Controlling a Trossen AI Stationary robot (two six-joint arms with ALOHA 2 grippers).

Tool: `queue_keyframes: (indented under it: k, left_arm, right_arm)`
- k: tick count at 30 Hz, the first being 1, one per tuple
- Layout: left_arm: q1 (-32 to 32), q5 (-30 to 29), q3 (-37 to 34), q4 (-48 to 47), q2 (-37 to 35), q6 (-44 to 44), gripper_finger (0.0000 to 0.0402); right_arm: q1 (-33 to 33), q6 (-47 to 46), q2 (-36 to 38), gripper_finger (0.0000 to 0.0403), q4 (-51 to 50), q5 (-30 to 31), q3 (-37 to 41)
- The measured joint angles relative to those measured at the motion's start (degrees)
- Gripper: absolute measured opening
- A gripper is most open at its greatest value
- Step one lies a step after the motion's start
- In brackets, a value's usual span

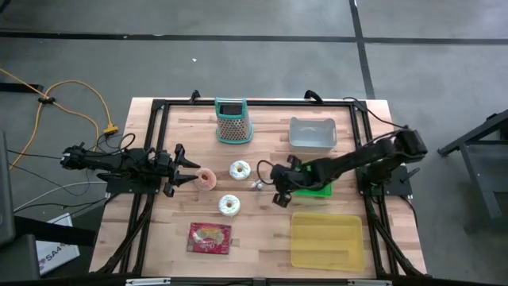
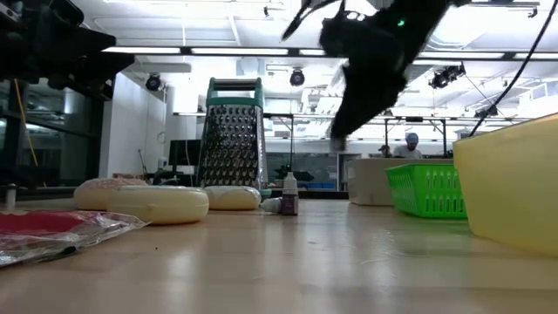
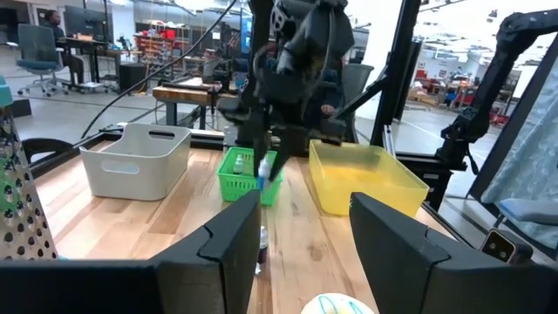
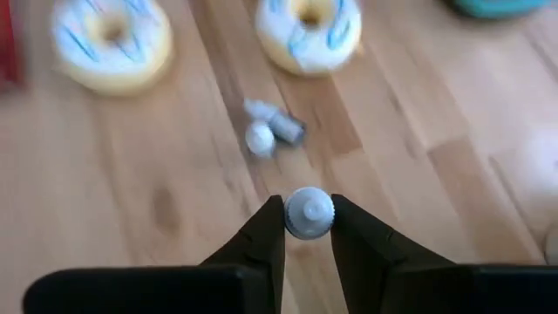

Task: Pick & Place Food Item
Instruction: Put the blue food coloring bottle into the green bin

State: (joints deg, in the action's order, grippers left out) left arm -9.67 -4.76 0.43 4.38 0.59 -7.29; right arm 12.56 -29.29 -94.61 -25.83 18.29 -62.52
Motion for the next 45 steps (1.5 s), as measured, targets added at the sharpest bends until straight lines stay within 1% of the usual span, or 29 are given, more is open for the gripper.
queue_keyframes:
  k: [3, 4, 6, 8, 9, 11, 18, 25, 29, 36, 42, 45]
  left_arm:
    - [0.0, 0.0, 0.0, 0.0, 0.0, 0.0, 0.017]
    - [0.0, 0.0, 0.0, 0.1, 0.1, 0.0, 0.017]
    - [0.0, 0.1, 0.0, 0.0, 0.2, 0.0, 0.017]
    - [0.0, 0.0, 0.0, 0.2, 0.8, 0.0, 0.017]
    - [0.0, 0.0, 0.0, 0.3, 0.8, 0.0, 0.017]
    - [0.0, 0.1, 0.0, 0.7, 1.2, 0.0, 0.017]
    - [0.0, 0.1, 0.0, 1.9, 2.0, 0.0, 0.017]
    - [0.0, 0.1, 0.0, 2.2, 2.3, 0.0, 0.017]
    - [0.0, 0.1, 0.0, 2.4, 2.2, 0.0, 0.017]
    - [0.0, 0.0, 0.0, 2.6, 2.2, 0.0, 0.017]
    - [0.0, 0.0, 0.0, 2.5, 2.2, 0.0, 0.017]
    - [0.0, 0.0, 0.0, 2.5, 2.2, 0.0, 0.017]
  right_arm:
    - [0.0, -0.8, 3.3, 0.0069, -0.3, -0.7, 1.8]
    - [0.0, -1.1, 4.0, 0.0069, -1.4, 0.1, 2.5]
    - [0.1, -2.1, 5.4, 0.0069, -0.1, 0.9, 3.5]
    - [0.2, -3.8, 7.4, 0.0069, -1.3, 0.9, 5.8]
    - [0.2, -4.1, 8.1, 0.0069, -1.8, 1.9, 6.9]
    - [0.2, -5.6, 10.0, 0.0069, 0.0, 1.9, 9.2]
    - [2.3, -11.9, 17.6, 0.007, -0.9, 4.2, 19.1]
    - [3.4, -15.8, 23.8, 0.007, -1.0, 4.7, 25.0]
    - [3.6, -17.4, 25.1, 0.007, -1.6, 4.9, 27.2]
    - [4.4, -22.1, 25.1, 0.007, -2.7, 4.1, 29.8]
    - [4.8, -25.9, 25.0, 0.007, -1.7, 5.2, 31.5]
    - [4.8, -26.4, 24.0, 0.007, -1.0, 5.8, 31.7]
